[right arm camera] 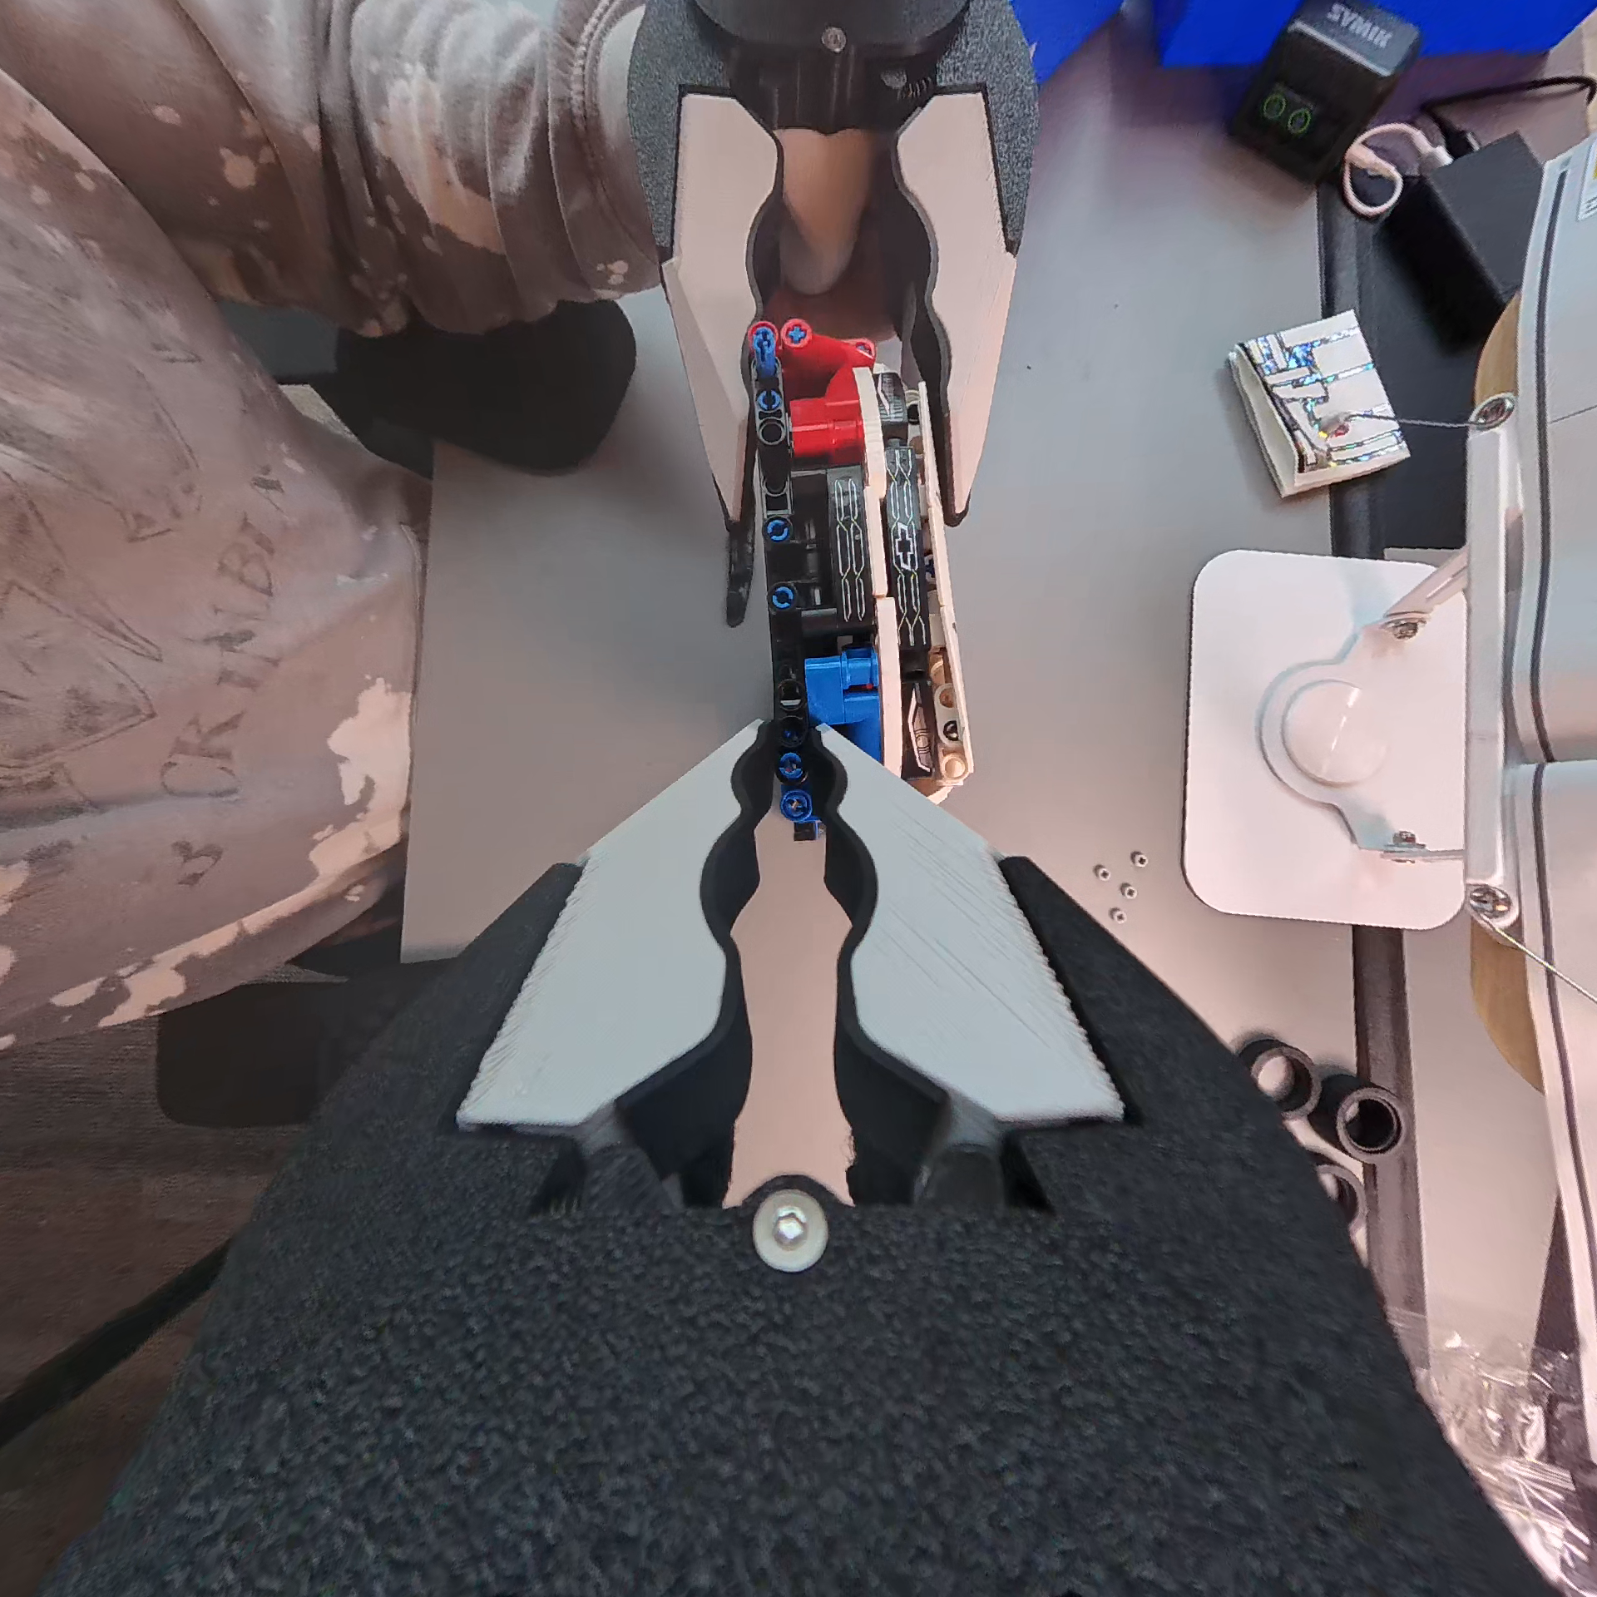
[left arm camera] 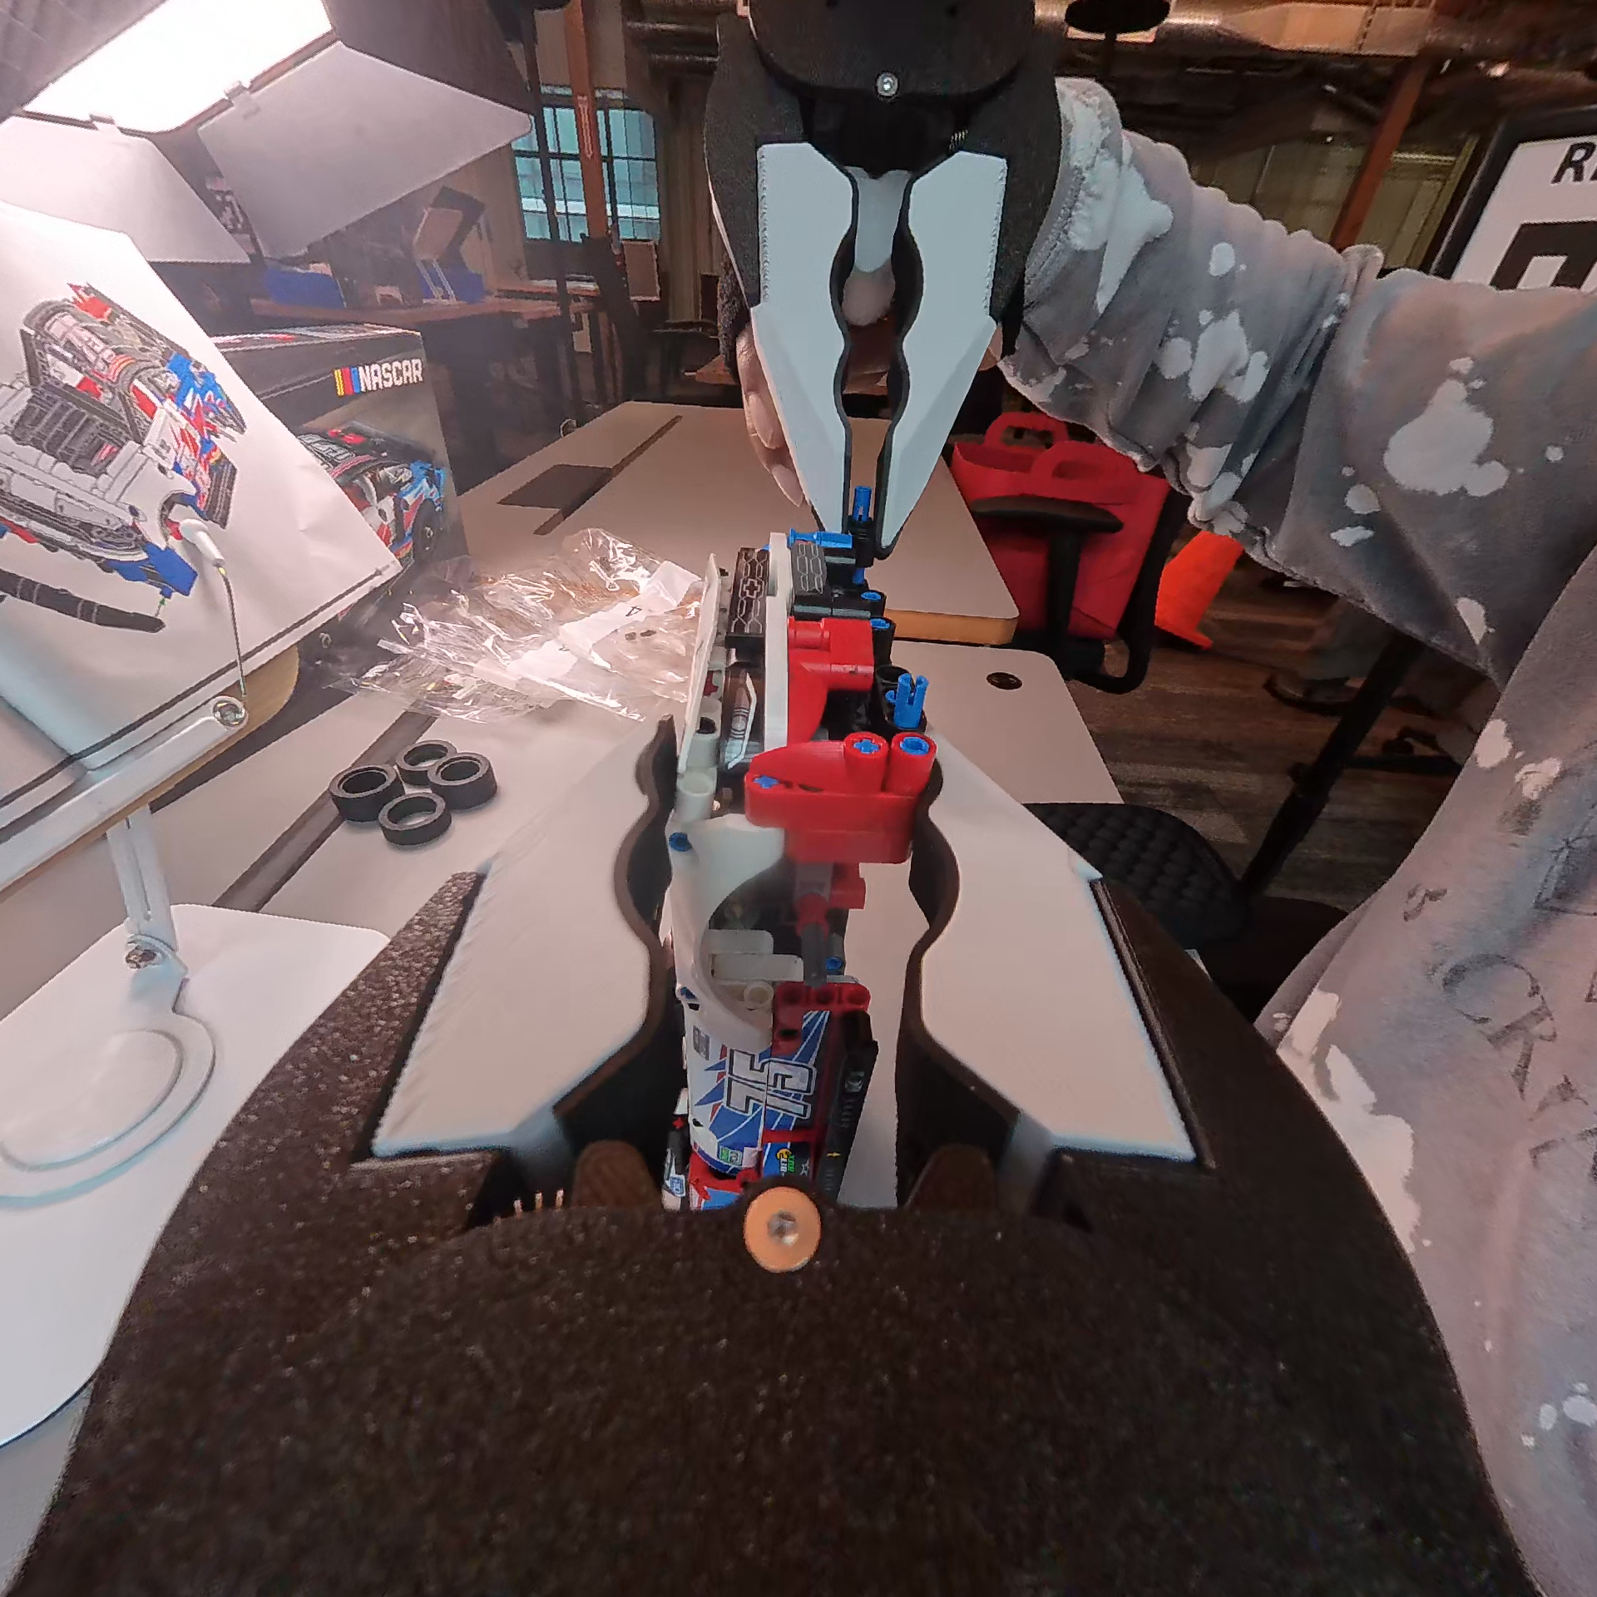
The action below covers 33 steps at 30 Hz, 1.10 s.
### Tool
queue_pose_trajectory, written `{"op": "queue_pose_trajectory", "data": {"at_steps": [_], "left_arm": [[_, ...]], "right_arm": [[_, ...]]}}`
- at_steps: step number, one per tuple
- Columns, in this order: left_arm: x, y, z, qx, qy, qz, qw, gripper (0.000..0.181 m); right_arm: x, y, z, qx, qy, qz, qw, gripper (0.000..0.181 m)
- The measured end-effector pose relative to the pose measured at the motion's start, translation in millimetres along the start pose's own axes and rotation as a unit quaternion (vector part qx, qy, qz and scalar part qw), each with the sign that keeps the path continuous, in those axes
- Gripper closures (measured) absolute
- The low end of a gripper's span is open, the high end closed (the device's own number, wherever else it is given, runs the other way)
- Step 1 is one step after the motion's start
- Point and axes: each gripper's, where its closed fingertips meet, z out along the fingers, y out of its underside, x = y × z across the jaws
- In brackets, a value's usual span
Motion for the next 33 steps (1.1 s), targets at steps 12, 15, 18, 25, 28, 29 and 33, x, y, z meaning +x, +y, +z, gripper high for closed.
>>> {"op": "queue_pose_trajectory", "data": {"at_steps": [12, 15, 18, 25, 28, 29, 33], "left_arm": [[-0.7, 0.3, -0.6, 0.003, 0.001, -0.012, 1.0, 0.127], [1.5, 0.2, -0.5, 0.004, -0.003, -0.004, 1.0, 0.127], [4.8, 0.6, -0.8, 0.0, -0.01, 0.01, 1.0, 0.127], [6.9, -1.4, -4.0, 0.0, -0.024, 0.025, 0.999, 0.124], [7.3, -2.6, -6.2, 0.002, -0.027, 0.026, 0.999, 0.121], [8.5, -3.4, -6.9, 0.003, -0.026, 0.027, 0.999, 0.12], [11.3, -7.3, -10.7, 0.008, -0.031, 0.035, 0.999, 0.115]], "right_arm": [[-0.9, -5.0, -2.8, 0.019, -0.014, 0.011, 1.0, 0.175], [-2.6, -12.7, -9.5, 0.049, -0.017, 0.013, 0.999, 0.175], [-6.1, -12.1, -11.9, 0.059, -0.016, 0.01, 0.998, 0.175], [-11.3, -6.8, -10.1, 0.066, -0.01, 0.003, 0.998, 0.175], [-10.7, -7.2, -11.8, 0.071, -0.004, 0.0, 0.997, 0.175], [-10.8, -7.8, -12.5, 0.073, -0.003, -0.001, 0.997, 0.175], [-11.5, -9.4, -14.5, 0.081, 0.001, -0.004, 0.997, 0.175]]}}
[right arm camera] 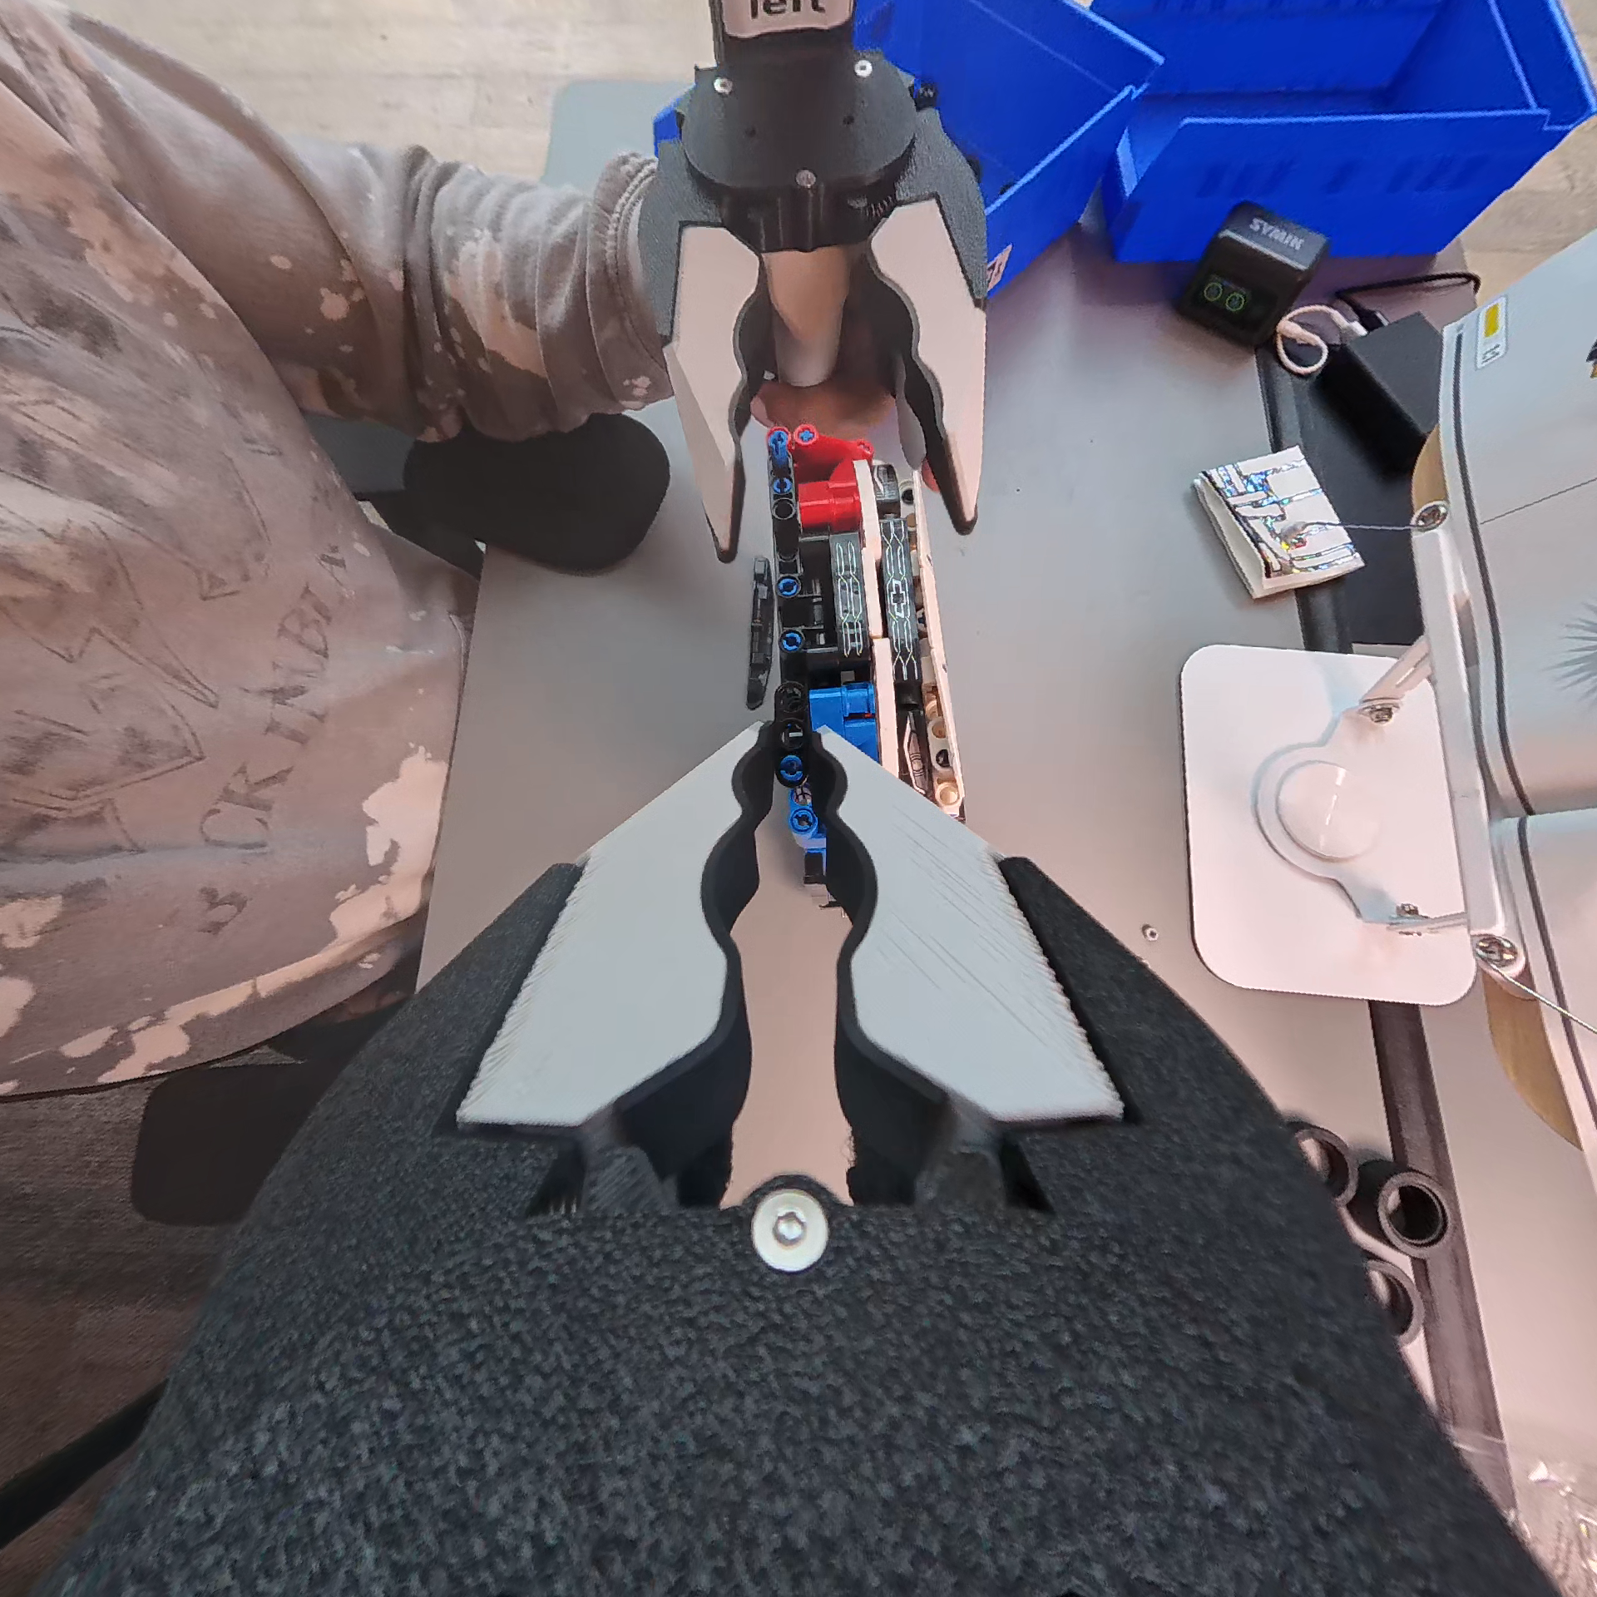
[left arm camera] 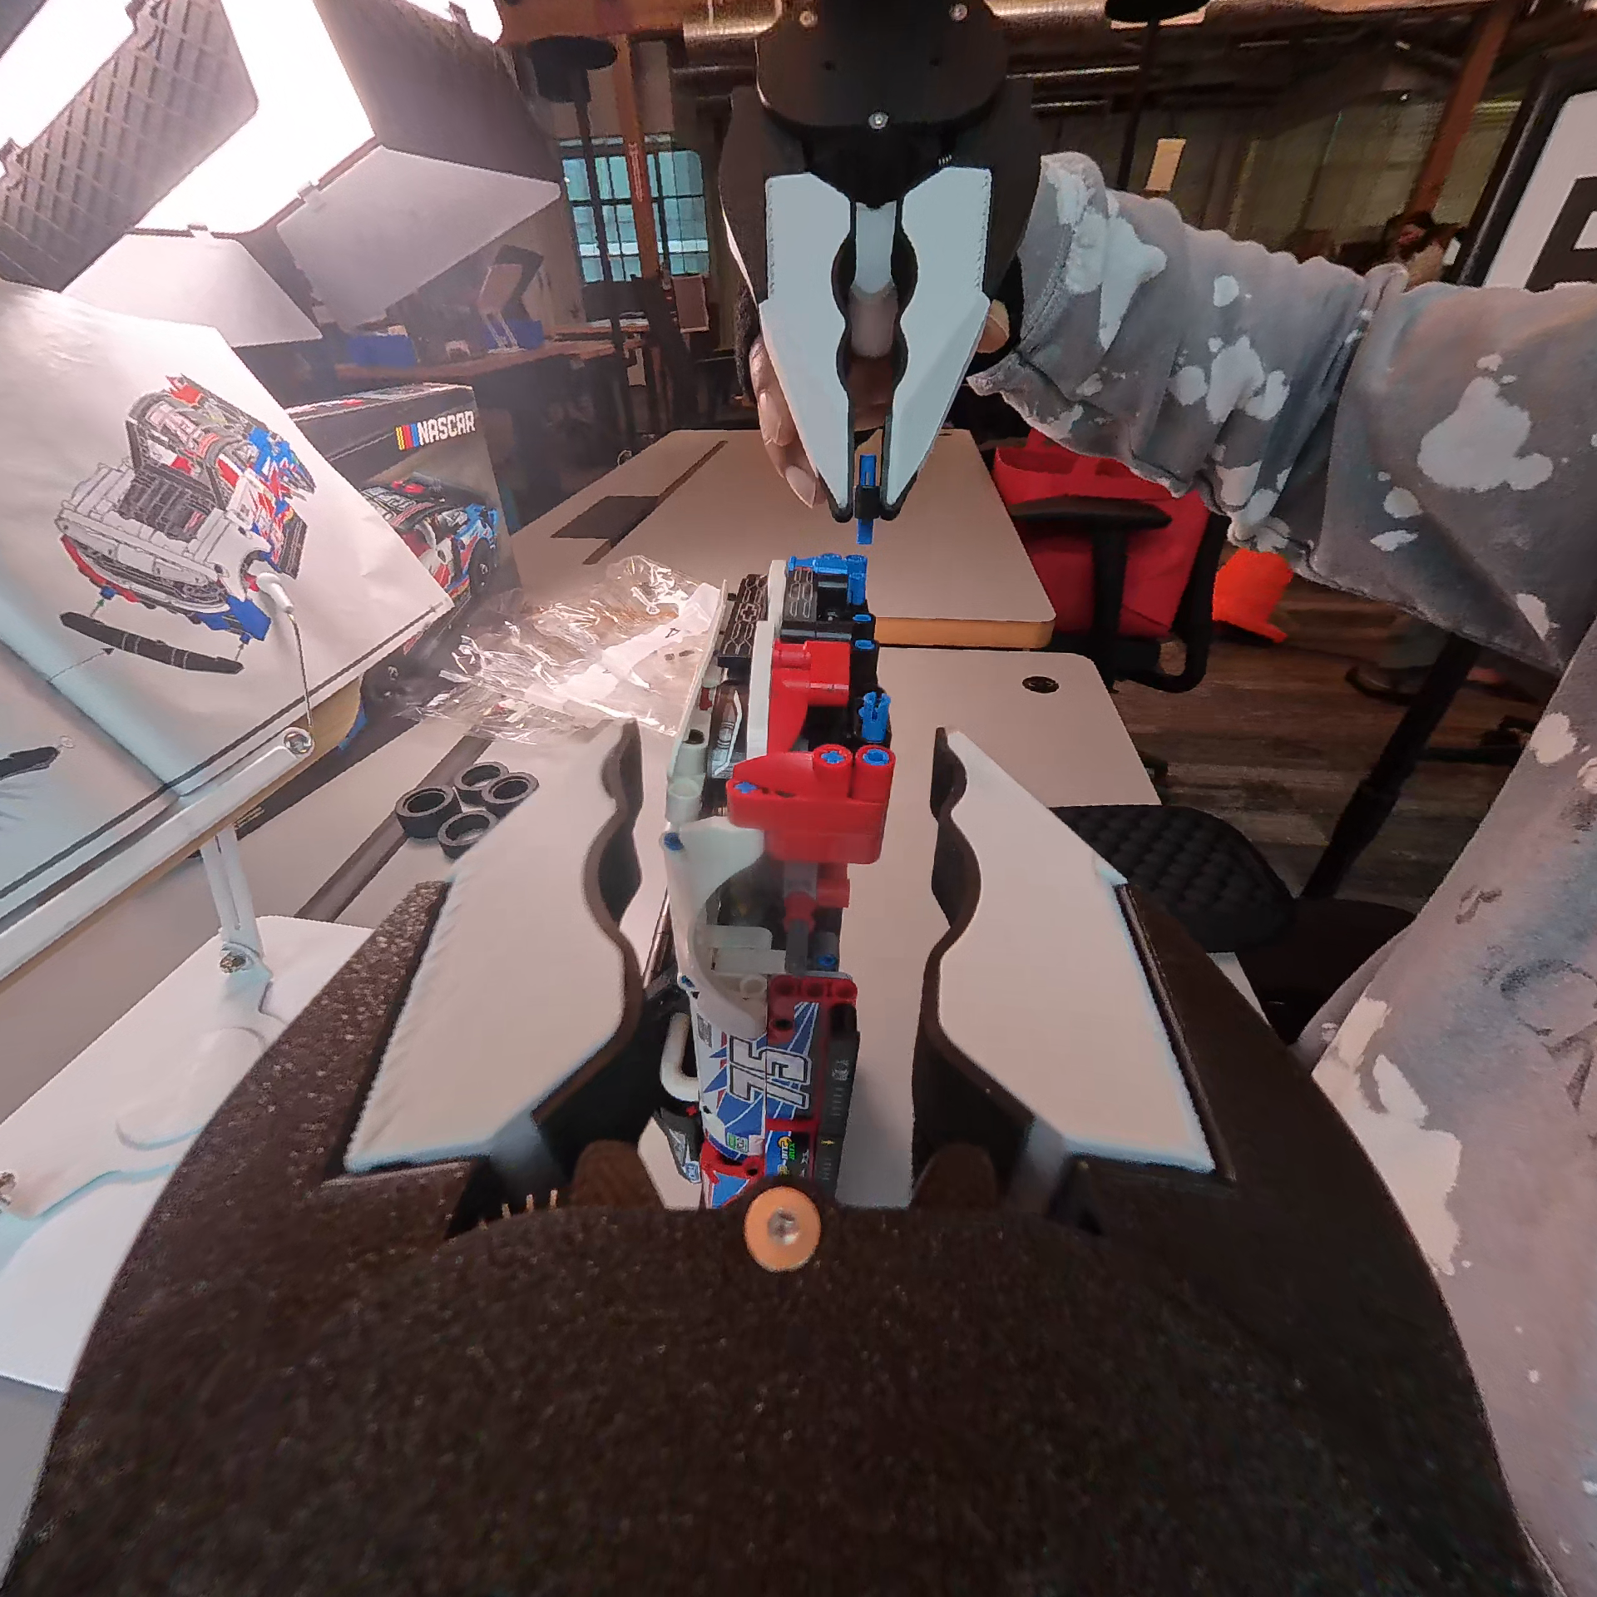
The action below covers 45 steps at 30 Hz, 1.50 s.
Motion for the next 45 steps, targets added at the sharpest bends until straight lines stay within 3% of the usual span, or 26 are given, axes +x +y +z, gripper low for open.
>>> {"op": "queue_pose_trajectory", "data": {"at_steps": [4, 7, 10, 13, 16, 19, 23, 26, 33, 45], "left_arm": [[0.2, -11.4, -14.1, 0.02, -0.029, 0.016, 0.999, 0.115], [10.3, -36.7, -33.8, 0.076, -0.066, 0.028, 0.994, 0.135], [44.5, -60.6, -41.6, 0.143, -0.054, 0.022, 0.988, 0.157], [69.2, -59.5, -25.4, 0.14, -0.038, -0.016, 0.989, 0.156], [89.4, -59.2, -10.5, 0.149, -0.007, -0.057, 0.987, 0.158], [97.4, -55.4, -3.2, 0.141, -0.005, -0.061, 0.988, 0.162], [108.8, -52.7, -3.8, 0.142, 0.004, -0.064, 0.988, 0.175], [112.5, -42.9, -3.0, 0.119, -0.009, -0.043, 0.992, 0.176], [117.4, -15.9, -4.8, 0.047, 0.009, -0.035, 0.998, 0.176], [108.2, -2.7, -5.2, -0.003, 0.017, -0.041, 0.999, 0.176]], "right_arm": [[-4.2, -10.2, -4.5, 0.044, 0.006, -0.007, 0.999, 0.175], [-19.7, -38.2, -12.6, 0.168, 0.005, -0.01, 0.986, 0.175], [-36.5, -68.6, -21.2, 0.344, 0.019, 0.014, 0.939, 0.175], [-60.1, -81.0, -22.1, 0.49, -0.005, 0.055, 0.87, 0.175], [-78.1, -79.4, -7.1, 0.57, -0.039, 0.087, 0.816, 0.175], [-85.7, -73.9, 7.7, 0.608, -0.051, 0.111, 0.785, 0.176], [-91.6, -66.4, 20.4, 0.614, -0.04, 0.115, 0.78, 0.175], [-95.9, -59.2, 26.6, 0.611, -0.038, 0.118, 0.782, 0.175], [-101.7, -39.6, 46.9, 0.547, -0.015, 0.086, 0.833, 0.175], [-93.2, -28.4, 57.6, 0.497, 0.012, 0.072, 0.864, 0.174]]}}
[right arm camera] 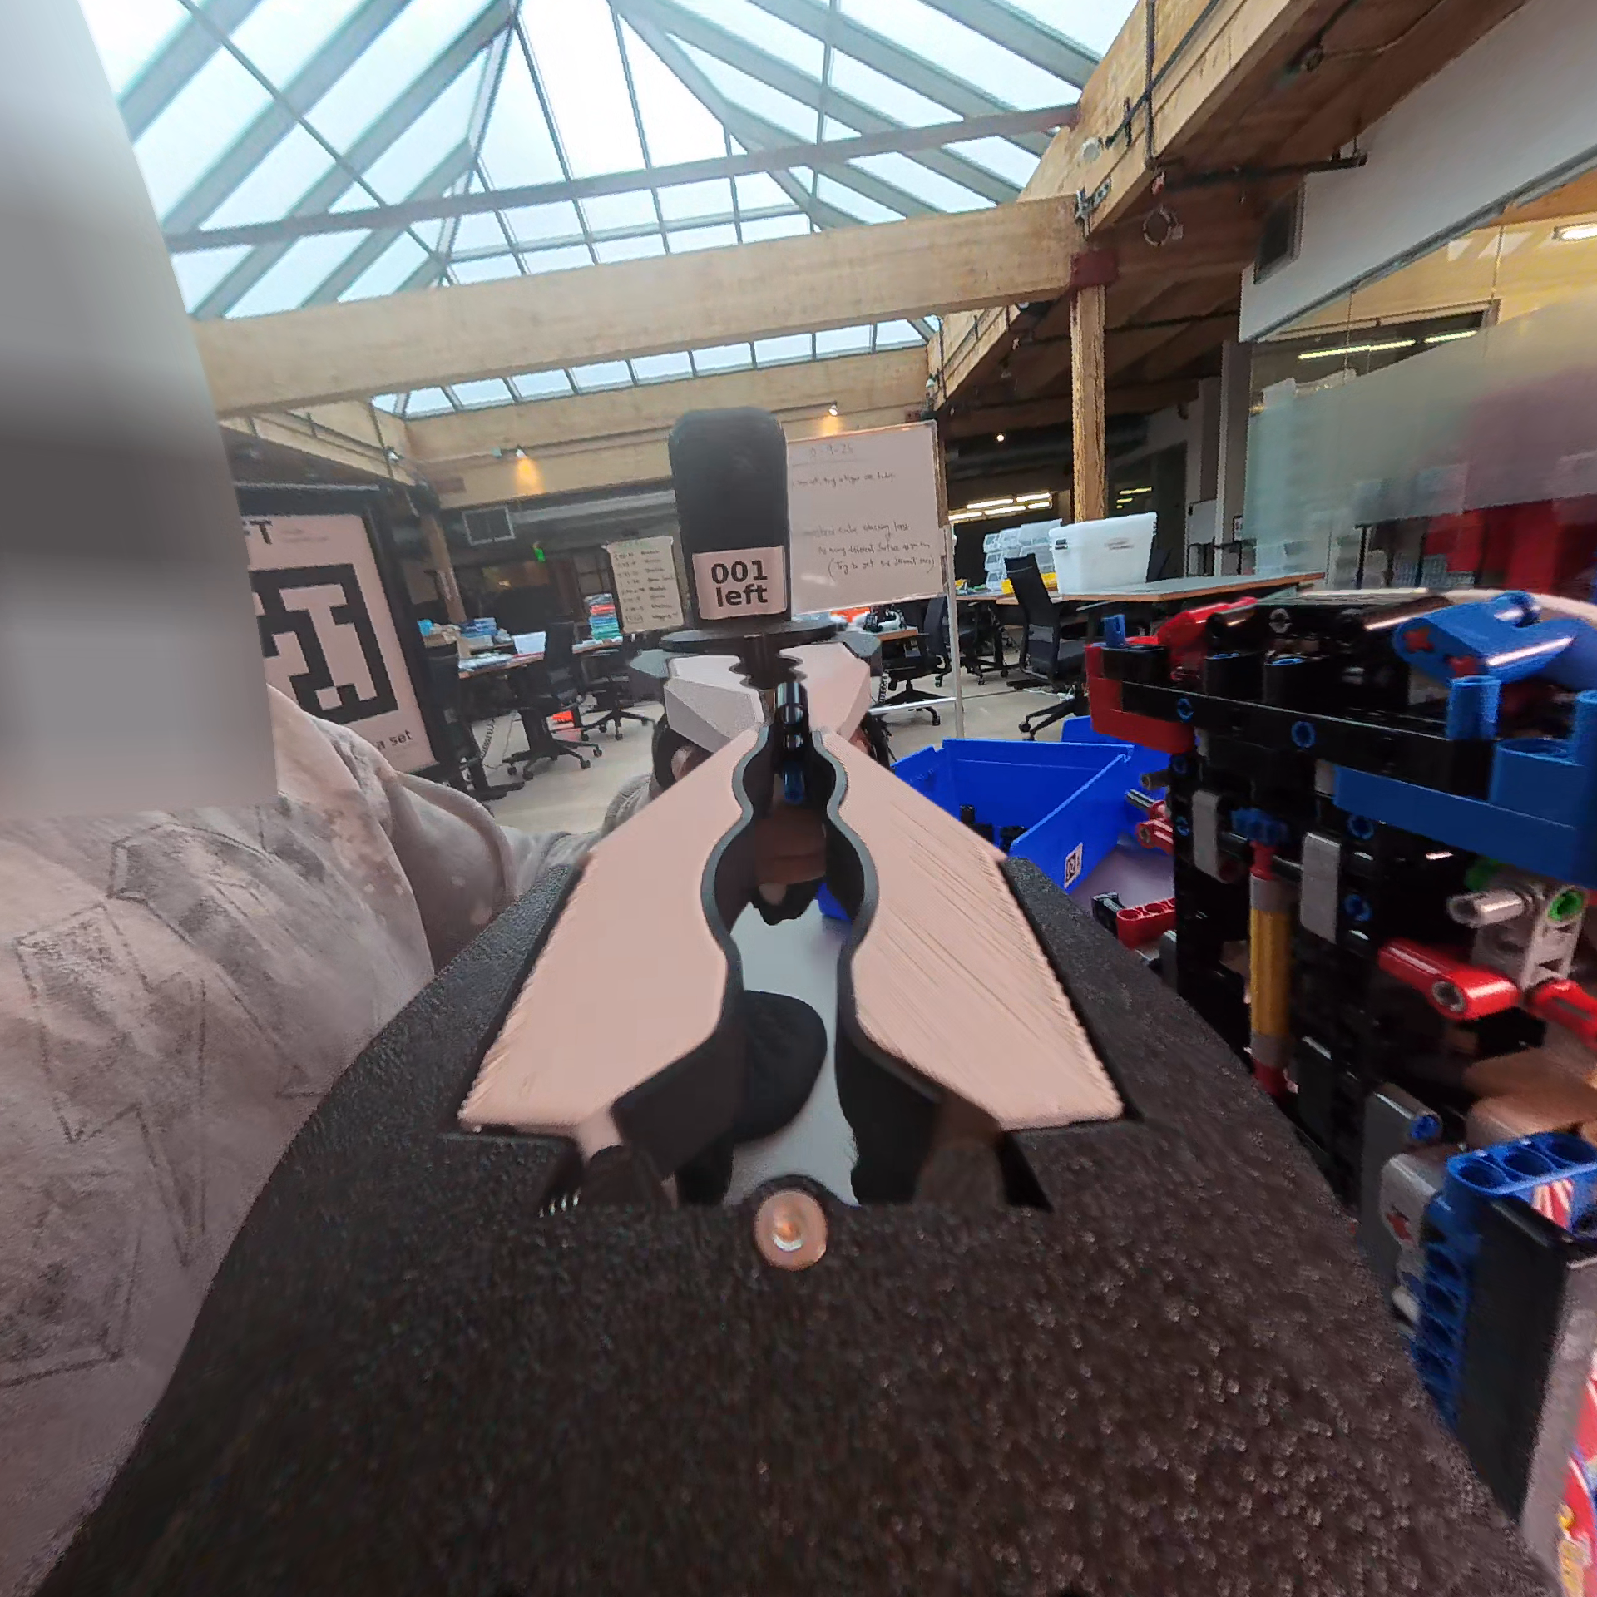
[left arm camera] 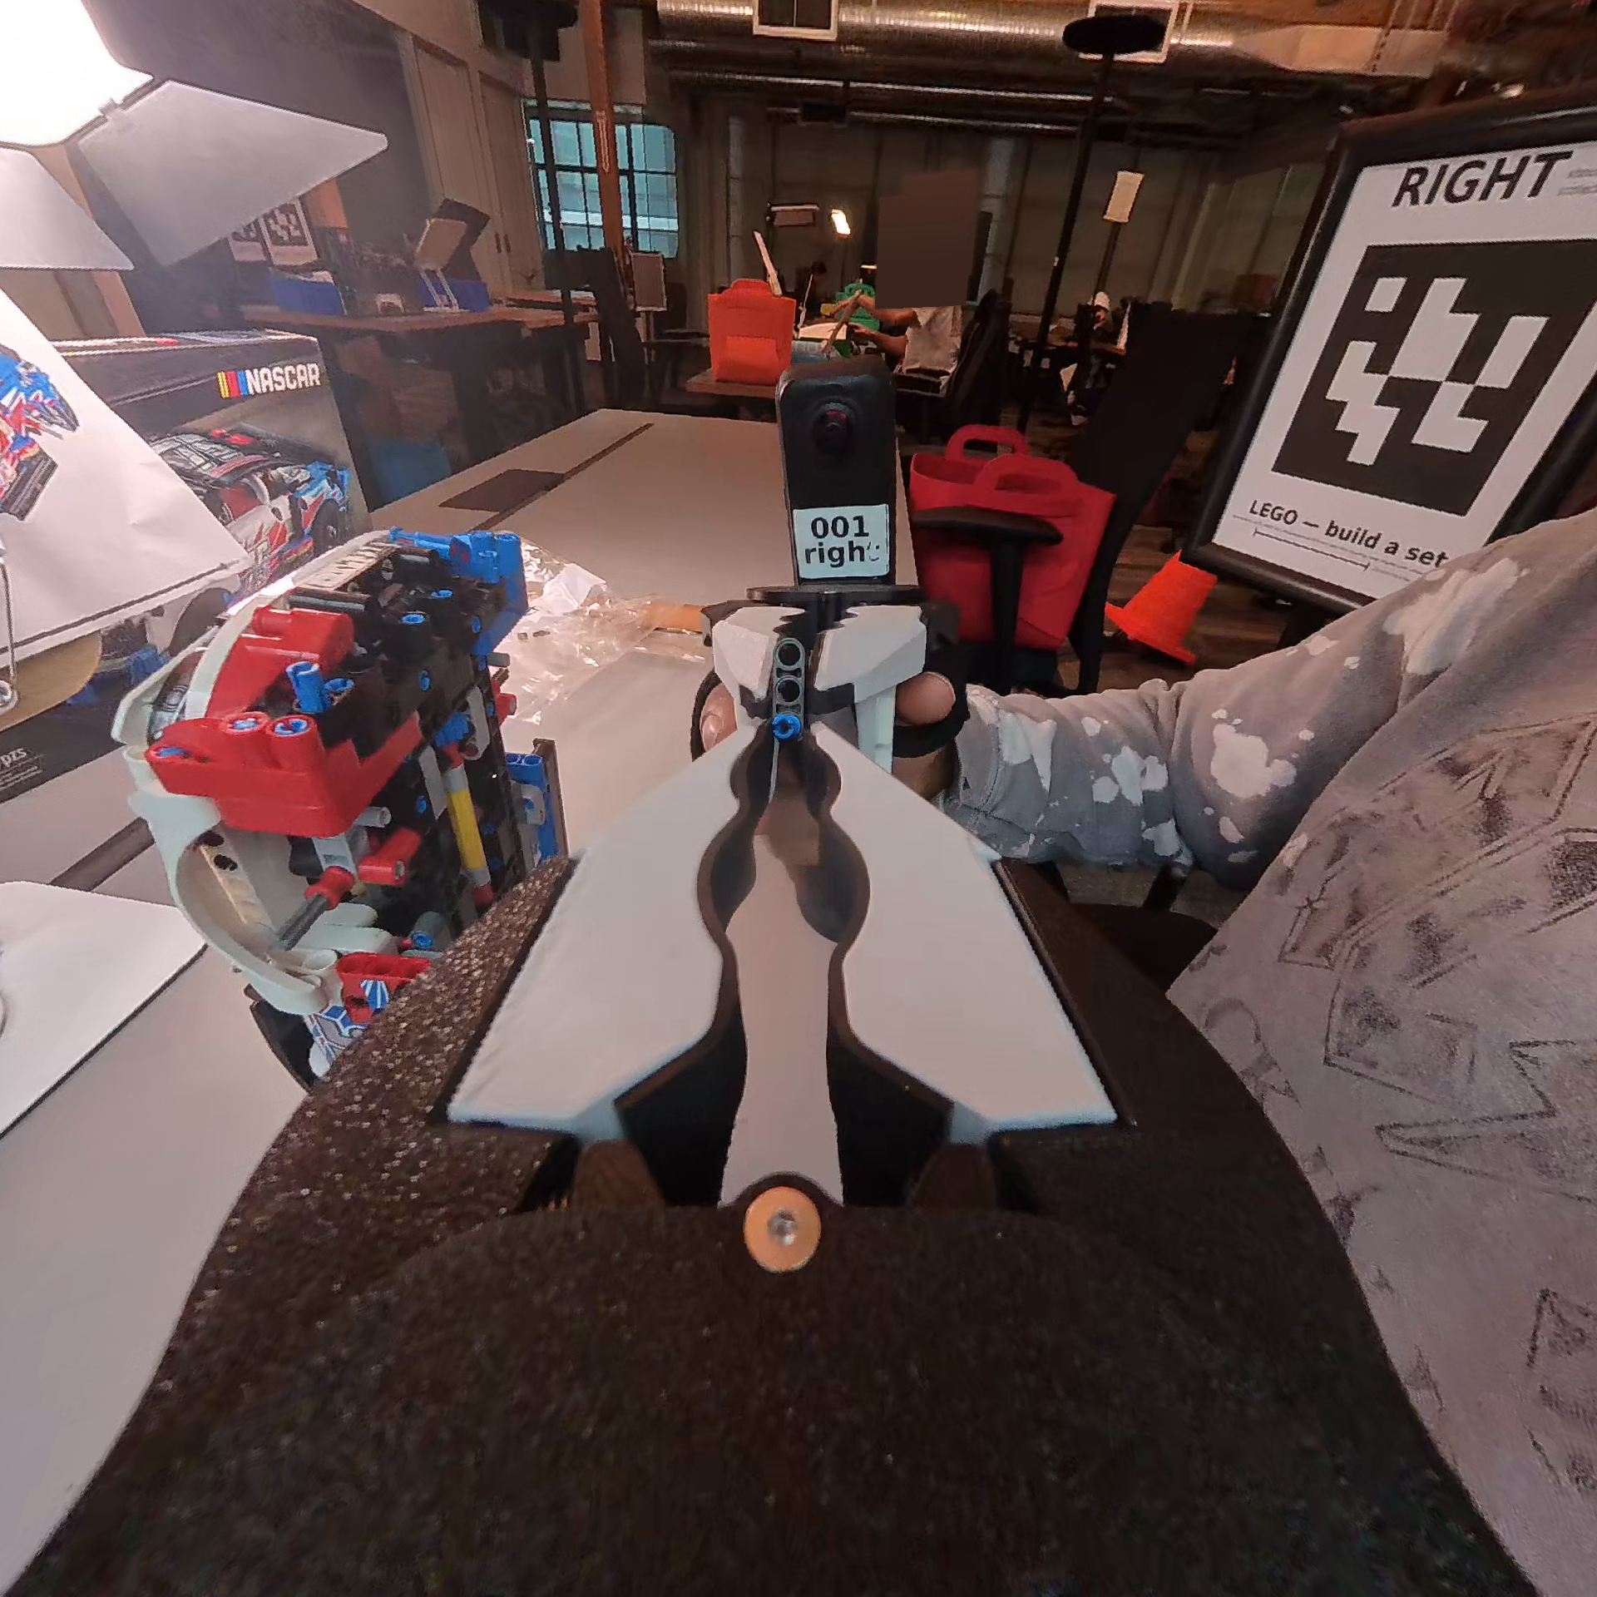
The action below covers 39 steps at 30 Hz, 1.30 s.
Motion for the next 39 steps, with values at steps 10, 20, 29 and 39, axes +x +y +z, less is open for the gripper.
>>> {"op": "queue_pose_trajectory", "data": {"at_steps": [10, 20, 29, 39], "left_arm": [[-5.8, -1.6, 4.0, 0.009, 0.002, -0.013, 1.0, 0.176], [5.0, 20.1, 14.7, 0.01, 0.015, -0.009, 1.0, 0.181], [-14.2, 21.6, 4.2, 0.009, -0.044, -0.003, 0.999, 0.165], [-3.9, 44.9, -10.9, -0.024, -0.002, -0.02, 1.0, 0.176]], "right_arm": [[5.9, -1.5, -4.6, -0.003, 0.017, -0.009, 1.0, 0.174], [10.3, 14.9, -3.5, -0.115, 0.06, -0.065, 0.989, 0.174], [15.4, 9.8, -11.5, -0.101, 0.046, -0.003, 0.994, 0.174], [7.4, 47.8, 3.4, -0.177, 0.016, 0.011, 0.984, 0.174]]}}
